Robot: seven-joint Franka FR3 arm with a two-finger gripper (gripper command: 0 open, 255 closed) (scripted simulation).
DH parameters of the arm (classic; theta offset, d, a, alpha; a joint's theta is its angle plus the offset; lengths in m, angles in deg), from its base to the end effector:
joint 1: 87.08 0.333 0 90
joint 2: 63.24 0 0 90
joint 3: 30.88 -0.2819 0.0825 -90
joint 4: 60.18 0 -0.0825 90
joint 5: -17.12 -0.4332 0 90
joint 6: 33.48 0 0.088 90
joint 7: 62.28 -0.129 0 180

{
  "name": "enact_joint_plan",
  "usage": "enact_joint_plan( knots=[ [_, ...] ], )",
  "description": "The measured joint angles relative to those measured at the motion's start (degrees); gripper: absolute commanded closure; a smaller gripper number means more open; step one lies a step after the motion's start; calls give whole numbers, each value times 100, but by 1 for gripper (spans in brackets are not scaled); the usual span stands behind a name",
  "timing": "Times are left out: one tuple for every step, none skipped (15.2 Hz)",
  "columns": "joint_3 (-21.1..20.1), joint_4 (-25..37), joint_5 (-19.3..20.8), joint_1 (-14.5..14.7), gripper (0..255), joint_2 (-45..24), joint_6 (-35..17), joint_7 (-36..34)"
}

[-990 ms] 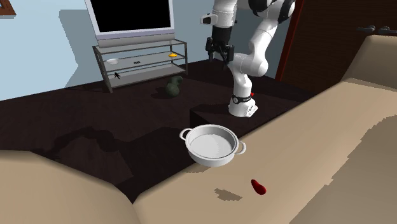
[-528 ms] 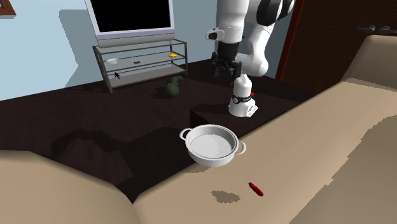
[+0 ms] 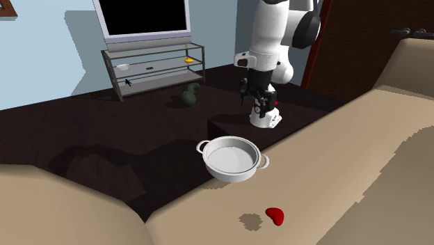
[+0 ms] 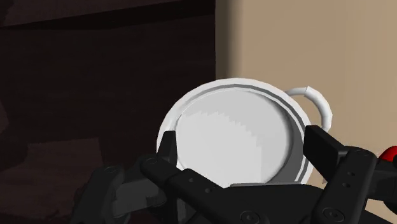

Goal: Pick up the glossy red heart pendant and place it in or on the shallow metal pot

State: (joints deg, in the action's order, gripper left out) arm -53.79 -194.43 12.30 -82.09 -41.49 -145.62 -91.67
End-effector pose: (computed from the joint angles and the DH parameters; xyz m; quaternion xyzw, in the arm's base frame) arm 0.4345 0.2336 0.3914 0.9984 -0.0435 0.0020 0.0371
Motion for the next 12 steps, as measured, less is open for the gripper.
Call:
enact_joint_plan(
  knots=[
    [-110, 100, 29, 0, 0, -224, -140, -144],
    [-174, 170, 38, 10, 0, -333, -196, -240],
    [-273, 314, 106, -4, 0, -583, -317, -378],
    [-378, 403, 148, 13, 0, -771, -421, -540],
    [-456, 472, 205, 18, 0, -952, -541, -668],
    [-530, 605, 282, 19, 0, -1153, -615, -801],
    [-606, 722, 383, 21, 0, -1389, -733, -949],
    [-670, 779, 456, 41, 0, -1553, -840, -1085],
    [-746, 960, 570, 67, 0, -1781, -879, -1259],
    [-801, 1101, 699, 89, 0, -2019, -965, -1417],
    [-858, 1238, 837, 133, 0, -2259, -1049, -1600],
    [-887, 1364, 952, 168, 0, -2450, -1099, -1734]
  ],
)
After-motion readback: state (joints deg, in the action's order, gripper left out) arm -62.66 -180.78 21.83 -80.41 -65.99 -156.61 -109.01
